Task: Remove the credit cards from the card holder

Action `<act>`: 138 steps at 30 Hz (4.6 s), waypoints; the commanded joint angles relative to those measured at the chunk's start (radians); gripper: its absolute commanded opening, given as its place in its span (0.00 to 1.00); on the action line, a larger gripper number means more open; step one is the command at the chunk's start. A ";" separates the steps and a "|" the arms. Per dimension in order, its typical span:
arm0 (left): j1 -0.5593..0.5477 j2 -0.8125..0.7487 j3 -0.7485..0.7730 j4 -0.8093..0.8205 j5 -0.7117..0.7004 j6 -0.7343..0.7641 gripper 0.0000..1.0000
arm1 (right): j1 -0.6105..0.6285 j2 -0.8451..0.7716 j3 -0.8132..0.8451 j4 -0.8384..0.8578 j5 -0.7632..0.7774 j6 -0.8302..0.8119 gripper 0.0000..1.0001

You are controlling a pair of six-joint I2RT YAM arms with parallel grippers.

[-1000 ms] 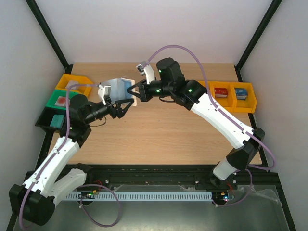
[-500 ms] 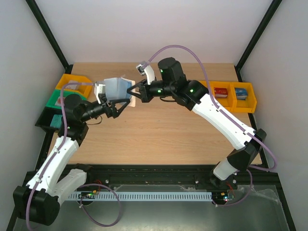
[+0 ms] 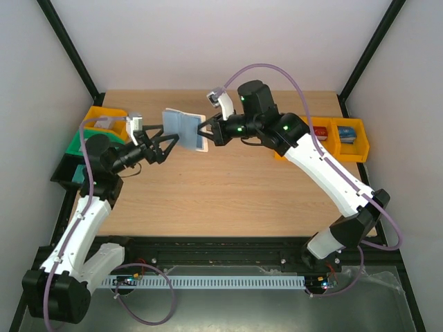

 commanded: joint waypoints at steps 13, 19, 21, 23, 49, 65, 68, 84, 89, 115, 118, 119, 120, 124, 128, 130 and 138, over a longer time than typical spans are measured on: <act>-0.222 0.039 0.107 -0.195 -0.289 0.285 0.78 | 0.048 -0.008 -0.038 0.142 -0.069 0.096 0.01; -0.220 0.020 0.102 -0.176 -0.211 0.266 0.17 | 0.045 -0.037 -0.054 0.152 -0.089 0.068 0.02; -0.207 0.006 0.096 -0.158 -0.184 0.237 0.04 | 0.034 -0.051 -0.067 0.152 -0.091 0.061 0.02; -0.175 -0.004 0.083 -0.119 -0.136 0.181 0.02 | 0.015 -0.067 -0.088 0.154 -0.099 0.060 0.02; -0.122 -0.016 0.009 0.147 0.179 -0.007 0.02 | -0.033 -0.124 -0.316 0.597 -0.300 0.250 0.37; -0.070 0.037 0.081 -0.419 -0.726 0.168 0.50 | -0.056 -0.116 -0.225 0.275 -0.110 0.149 0.02; -0.005 0.084 0.100 -0.488 -0.704 0.156 0.55 | -0.056 -0.110 -0.203 0.223 -0.043 0.145 0.02; -0.089 -0.081 0.057 -0.181 0.082 0.258 0.29 | -0.010 -0.148 -0.243 0.340 -0.166 0.083 0.02; -0.093 -0.067 0.060 -0.133 0.170 0.216 0.30 | -0.012 -0.172 -0.294 0.476 -0.289 0.136 0.02; -0.179 -0.039 0.130 -0.164 0.138 0.337 0.49 | -0.024 -0.195 -0.376 0.719 -0.470 0.226 0.02; -0.182 -0.050 0.130 -0.163 0.148 0.360 0.43 | -0.027 -0.194 -0.378 0.715 -0.486 0.227 0.02; -0.183 -0.052 0.130 -0.162 0.152 0.368 0.41 | -0.027 -0.192 -0.378 0.718 -0.483 0.230 0.02; -0.184 -0.052 0.134 -0.166 0.154 0.375 0.41 | -0.027 -0.190 -0.379 0.724 -0.484 0.234 0.02; -0.184 -0.056 0.157 -0.249 0.149 0.426 0.55 | -0.040 -0.197 -0.368 0.738 -0.544 0.243 0.02; -0.179 -0.072 0.172 -0.321 0.164 0.517 0.68 | -0.081 -0.221 -0.373 0.760 -0.667 0.281 0.02; -0.178 -0.083 0.179 -0.348 0.165 0.564 0.75 | -0.087 -0.230 -0.369 0.738 -0.691 0.279 0.02; -0.129 -0.092 0.227 -0.467 0.169 0.657 0.94 | -0.092 -0.256 -0.334 0.646 -0.713 0.225 0.02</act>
